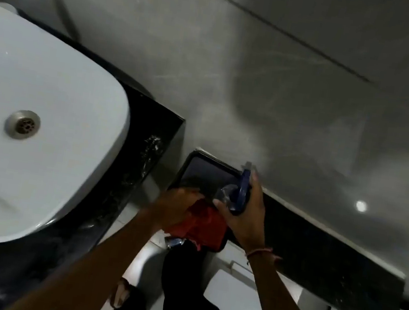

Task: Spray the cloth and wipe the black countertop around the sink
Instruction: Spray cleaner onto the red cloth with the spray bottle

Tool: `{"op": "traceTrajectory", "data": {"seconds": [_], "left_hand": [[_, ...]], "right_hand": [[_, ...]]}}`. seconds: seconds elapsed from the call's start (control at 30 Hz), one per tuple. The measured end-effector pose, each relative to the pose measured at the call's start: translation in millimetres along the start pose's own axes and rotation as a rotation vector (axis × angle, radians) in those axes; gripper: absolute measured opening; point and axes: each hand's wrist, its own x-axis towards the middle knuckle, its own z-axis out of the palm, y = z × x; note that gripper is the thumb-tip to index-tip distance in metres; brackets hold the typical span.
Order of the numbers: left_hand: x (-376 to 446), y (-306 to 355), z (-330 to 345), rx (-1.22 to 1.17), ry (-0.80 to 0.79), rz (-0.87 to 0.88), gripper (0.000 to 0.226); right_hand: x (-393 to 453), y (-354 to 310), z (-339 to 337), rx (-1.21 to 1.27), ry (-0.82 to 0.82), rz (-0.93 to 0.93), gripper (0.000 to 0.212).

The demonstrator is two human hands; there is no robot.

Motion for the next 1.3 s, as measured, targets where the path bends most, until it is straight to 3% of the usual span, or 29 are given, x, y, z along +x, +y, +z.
{"op": "traceTrajectory", "data": {"seconds": [0.07, 0.13, 0.3, 0.47, 0.63, 0.73, 0.83, 0.9, 0.97, 1.03, 1.1, 1.3], "left_hand": [[18, 2, 0, 0.048, -0.046, 0.071, 0.062], [28, 5, 1, 0.172, -0.132, 0.090, 0.072], [51, 5, 9, 0.432, -0.227, 0.121, 0.076], [61, 6, 8, 0.558, -0.268, 0.177, 0.070], [28, -5, -4, -0.011, -0.028, 0.033, 0.050], [3, -9, -23, -0.304, 0.293, -0.086, 0.024], [-17, -1, -47, -0.924, 0.623, -0.211, 0.042], [-28, 7, -61, -1.387, 0.619, -0.174, 0.047], [-36, 12, -73, -1.629, 0.562, -0.078, 0.038], [-42, 16, -81, -1.696, 0.523, 0.040, 0.031], [-46, 18, -85, -1.728, 0.512, 0.100, 0.041], [-55, 22, -83, -1.726, 0.472, 0.117, 0.059]], "right_hand": [[16, 2, 8, 0.063, -0.022, 0.065, 0.110], [23, 0, 16, 0.058, -0.027, 0.100, 0.096], [32, 5, 20, -0.061, 0.142, -0.007, 0.049], [36, -8, 18, -0.059, 0.184, -0.113, 0.036], [30, -49, -7, -0.046, 0.360, -0.241, 0.022], [14, -74, -25, 0.020, 0.414, -0.315, 0.015], [-6, -91, -29, -0.020, 0.397, -0.355, 0.014], [-21, -97, -19, -0.118, 0.326, -0.358, 0.015], [-37, -102, -4, -0.152, 0.273, -0.379, 0.013], [-49, -107, 10, -0.133, 0.227, -0.361, 0.014], [-58, -106, 21, -0.154, 0.198, -0.337, 0.021], [-69, -103, 30, -0.147, 0.250, -0.298, 0.031]]}}
